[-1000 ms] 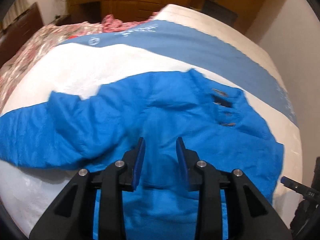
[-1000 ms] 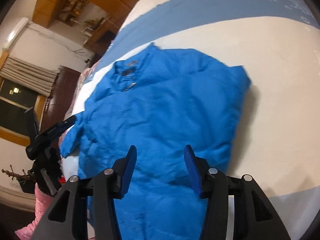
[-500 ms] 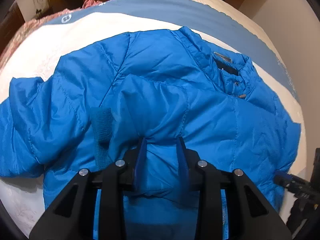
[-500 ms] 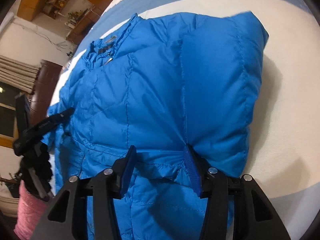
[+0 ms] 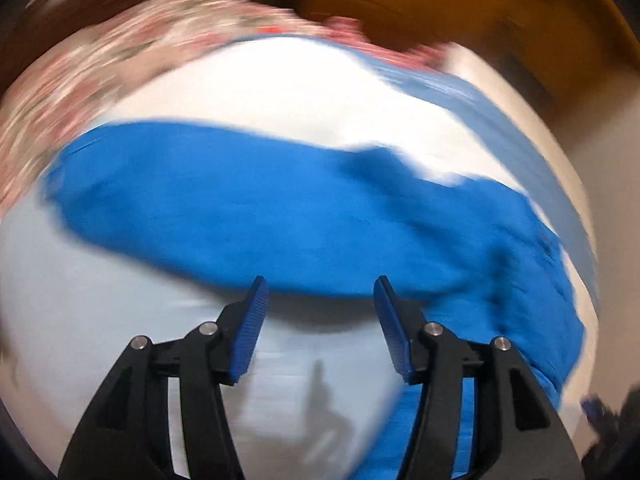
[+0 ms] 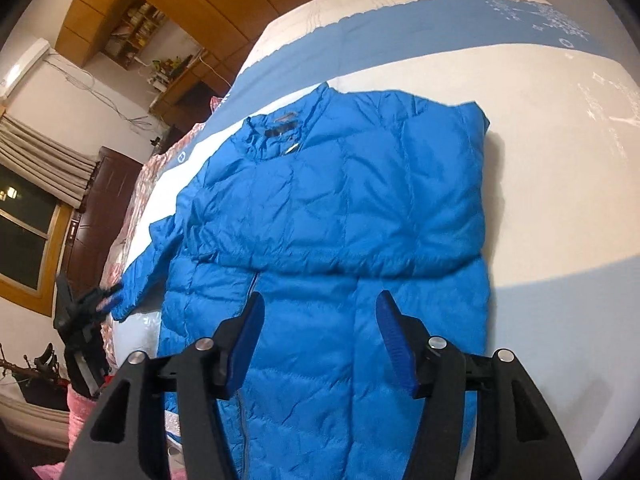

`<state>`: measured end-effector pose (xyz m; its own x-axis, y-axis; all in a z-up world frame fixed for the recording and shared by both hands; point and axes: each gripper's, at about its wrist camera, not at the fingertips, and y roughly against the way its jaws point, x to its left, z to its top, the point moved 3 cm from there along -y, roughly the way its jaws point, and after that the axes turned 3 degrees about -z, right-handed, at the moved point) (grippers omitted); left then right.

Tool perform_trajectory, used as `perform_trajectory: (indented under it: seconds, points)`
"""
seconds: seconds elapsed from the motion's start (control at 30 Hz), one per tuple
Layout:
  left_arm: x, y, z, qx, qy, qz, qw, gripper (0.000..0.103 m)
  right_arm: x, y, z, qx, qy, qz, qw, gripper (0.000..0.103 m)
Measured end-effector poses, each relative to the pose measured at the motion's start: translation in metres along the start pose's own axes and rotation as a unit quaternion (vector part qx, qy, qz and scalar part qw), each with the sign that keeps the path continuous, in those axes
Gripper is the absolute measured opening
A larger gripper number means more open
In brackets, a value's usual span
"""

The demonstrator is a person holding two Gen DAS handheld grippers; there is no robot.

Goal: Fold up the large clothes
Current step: 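Lift the held sleeve and fold it across the jacket body with the left tool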

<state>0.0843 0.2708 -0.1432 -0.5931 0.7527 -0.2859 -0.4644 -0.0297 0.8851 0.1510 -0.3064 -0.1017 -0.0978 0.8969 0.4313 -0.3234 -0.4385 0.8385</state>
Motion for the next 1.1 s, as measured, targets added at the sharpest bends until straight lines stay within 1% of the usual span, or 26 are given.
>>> perform_trajectory:
  seconds: [0.03, 0.07, 0.13, 0.17, 0.2, 0.27, 0.3, 0.37, 0.5, 0.6, 0.63, 0.67, 0.7, 0.73, 0.83, 0.87, 0.93, 0.97, 1.03, 1.1]
  points:
    - [0.026, 0.004, 0.002, -0.003, 0.025, 0.013, 0.9996, 0.054, 0.003, 0.000, -0.004, -0.002, 0.001, -0.004, 1.000, 0.058]
    - [0.060, 0.007, 0.003, -0.006, 0.061, 0.021, 0.9979, 0.054, 0.007, -0.001, -0.007, -0.002, 0.001, -0.008, 1.000, 0.058]
    - [0.099, 0.013, 0.005, -0.013, 0.104, 0.017, 0.9943, 0.053, 0.014, -0.004, -0.011, -0.002, 0.001, -0.015, 1.000, 0.058]
    - [0.122, 0.014, 0.007, -0.020, 0.132, 0.012, 0.9909, 0.054, 0.016, -0.006, -0.011, 0.000, -0.001, -0.016, 1.000, 0.058]
    - [0.136, 0.016, 0.009, -0.023, 0.151, 0.005, 0.9882, 0.053, 0.018, -0.008, -0.013, 0.001, -0.002, -0.017, 1.000, 0.058]
    - [0.161, 0.012, 0.012, -0.027, 0.196, -0.030, 0.9798, 0.054, 0.024, -0.012, -0.014, 0.001, -0.003, -0.020, 1.000, 0.058]
    - [0.173, 0.006, 0.014, -0.027, 0.220, -0.048, 0.9740, 0.054, 0.028, -0.013, -0.015, 0.000, -0.003, -0.021, 1.000, 0.058]
    - [0.186, -0.006, 0.019, -0.028, 0.251, -0.078, 0.9644, 0.053, 0.033, -0.015, -0.016, 0.000, -0.003, -0.021, 1.000, 0.058]
    - [0.189, -0.023, 0.036, -0.050, 0.268, -0.107, 0.9561, 0.054, 0.041, -0.014, -0.020, -0.004, 0.000, -0.033, 0.999, 0.058]
    - [0.191, -0.033, 0.050, -0.055, 0.284, -0.118, 0.9499, 0.054, 0.040, -0.014, -0.021, -0.005, -0.008, -0.040, 0.999, 0.058]
    - [0.193, -0.035, 0.052, -0.058, 0.289, -0.120, 0.9480, 0.052, 0.039, -0.015, -0.022, -0.004, -0.011, -0.044, 0.999, 0.058]
    - [0.193, -0.037, 0.056, -0.061, 0.291, -0.119, 0.9472, 0.047, 0.037, -0.015, -0.022, -0.003, -0.013, -0.046, 0.999, 0.058]
    - [0.194, -0.039, 0.060, -0.064, 0.290, -0.111, 0.9485, 0.034, 0.036, -0.016, -0.023, -0.002, -0.015, -0.048, 0.999, 0.058]
    - [0.194, -0.042, 0.063, -0.066, 0.288, -0.107, 0.9494, 0.025, 0.034, -0.017, -0.024, 0.000, -0.017, -0.049, 0.999, 0.058]
    - [0.191, -0.044, 0.065, -0.078, 0.294, -0.111, 0.9463, 0.013, 0.031, -0.018, -0.025, 0.003, -0.022, -0.052, 0.998, 0.058]
    - [0.188, -0.041, 0.065, -0.082, 0.288, -0.106, 0.9480, 0.012, 0.030, -0.018, -0.025, 0.003, -0.023, -0.052, 0.998, 0.058]
    - [0.172, -0.027, 0.067, -0.102, 0.258, -0.087, 0.9569, 0.009, 0.028, -0.017, -0.025, 0.002, -0.025, -0.053, 0.998, 0.058]
    - [0.162, -0.018, 0.066, -0.112, 0.242, -0.085, 0.9600, 0.009, 0.026, -0.017, -0.024, 0.002, -0.026, -0.053, 0.998, 0.058]
    - [0.144, -0.002, 0.068, -0.131, 0.213, -0.085, 0.9645, 0.009, 0.023, -0.016, -0.024, 0.002, -0.028, -0.053, 0.998, 0.058]
    - [0.112, 0.023, 0.070, -0.156, 0.167, -0.093, 0.9691, 0.009, 0.020, -0.015, -0.024, 0.002, -0.029, -0.053, 0.998, 0.058]
